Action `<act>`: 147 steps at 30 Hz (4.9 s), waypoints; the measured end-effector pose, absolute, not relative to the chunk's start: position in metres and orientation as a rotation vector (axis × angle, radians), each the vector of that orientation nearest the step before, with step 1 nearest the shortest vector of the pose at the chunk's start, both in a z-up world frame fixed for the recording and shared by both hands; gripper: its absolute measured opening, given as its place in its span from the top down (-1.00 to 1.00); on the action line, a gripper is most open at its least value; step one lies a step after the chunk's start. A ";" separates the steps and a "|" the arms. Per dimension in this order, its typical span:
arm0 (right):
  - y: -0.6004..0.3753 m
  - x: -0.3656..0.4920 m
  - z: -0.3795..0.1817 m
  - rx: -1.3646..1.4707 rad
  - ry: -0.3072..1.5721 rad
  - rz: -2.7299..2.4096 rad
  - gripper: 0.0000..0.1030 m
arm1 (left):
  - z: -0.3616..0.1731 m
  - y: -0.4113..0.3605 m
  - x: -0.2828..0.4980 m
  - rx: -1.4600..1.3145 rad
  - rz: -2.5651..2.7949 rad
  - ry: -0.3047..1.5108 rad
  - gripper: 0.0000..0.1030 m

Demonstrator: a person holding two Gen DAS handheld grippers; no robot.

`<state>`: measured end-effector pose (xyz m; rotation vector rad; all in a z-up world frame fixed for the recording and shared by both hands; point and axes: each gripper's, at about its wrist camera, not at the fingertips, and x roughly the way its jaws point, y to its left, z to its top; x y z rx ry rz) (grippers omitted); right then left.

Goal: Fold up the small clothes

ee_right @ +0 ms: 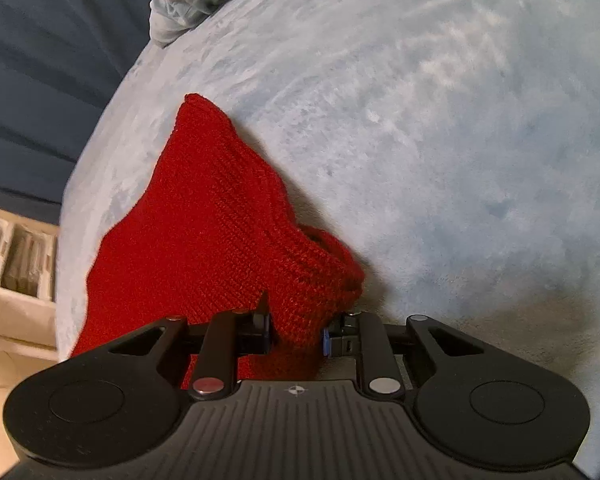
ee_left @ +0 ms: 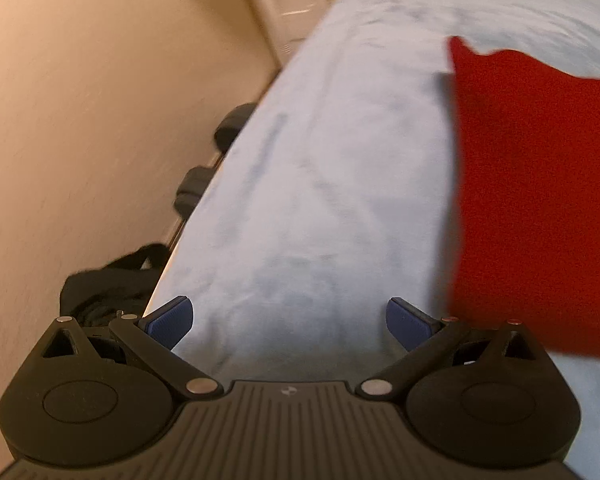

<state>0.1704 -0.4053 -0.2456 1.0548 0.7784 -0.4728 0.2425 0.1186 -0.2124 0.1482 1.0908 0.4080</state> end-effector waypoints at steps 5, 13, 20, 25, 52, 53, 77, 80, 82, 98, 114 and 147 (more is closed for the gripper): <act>-0.404 0.172 -0.247 1.047 0.800 -0.510 0.50 | -0.227 0.130 0.248 0.107 0.307 1.112 -0.99; -0.398 0.181 -0.238 1.017 0.850 -0.579 0.44 | -0.239 0.137 0.227 -0.031 0.143 1.013 -0.99; -0.386 0.221 -0.194 0.918 0.982 -0.783 0.67 | -0.239 0.154 0.226 -0.149 0.128 0.986 -0.99; -0.290 0.274 -0.097 0.383 0.764 -0.588 0.70 | -0.235 0.173 0.229 -0.279 0.119 0.981 -0.99; 0.033 0.192 -0.175 -0.374 0.775 0.650 -0.09 | -0.178 0.204 0.204 -0.448 0.070 0.858 -0.99; 0.022 0.190 -0.163 -0.318 0.792 0.692 -0.03 | -0.169 0.198 0.203 -0.437 0.050 0.847 -0.99; -0.099 0.095 -0.057 0.010 0.749 0.049 -0.64 | -0.079 0.107 0.084 -0.114 0.104 0.945 -0.99; -0.103 0.062 -0.047 0.015 0.724 0.006 -0.64 | -0.064 0.095 0.064 -0.082 0.091 0.919 -0.99; -0.106 0.047 -0.047 0.021 0.709 0.001 -0.64 | -0.055 0.088 0.051 -0.057 0.084 0.899 -0.99; -0.126 0.018 -0.041 0.096 0.677 -0.008 -0.64 | -0.037 0.067 0.025 0.030 0.065 0.860 -0.99; -0.118 0.047 -0.062 0.089 0.754 -0.001 -0.64 | -0.058 0.077 0.055 0.010 0.087 0.924 -0.99; -0.247 0.484 -0.157 0.457 1.071 0.084 -0.76 | -0.210 0.110 0.217 -0.751 0.194 1.115 -0.99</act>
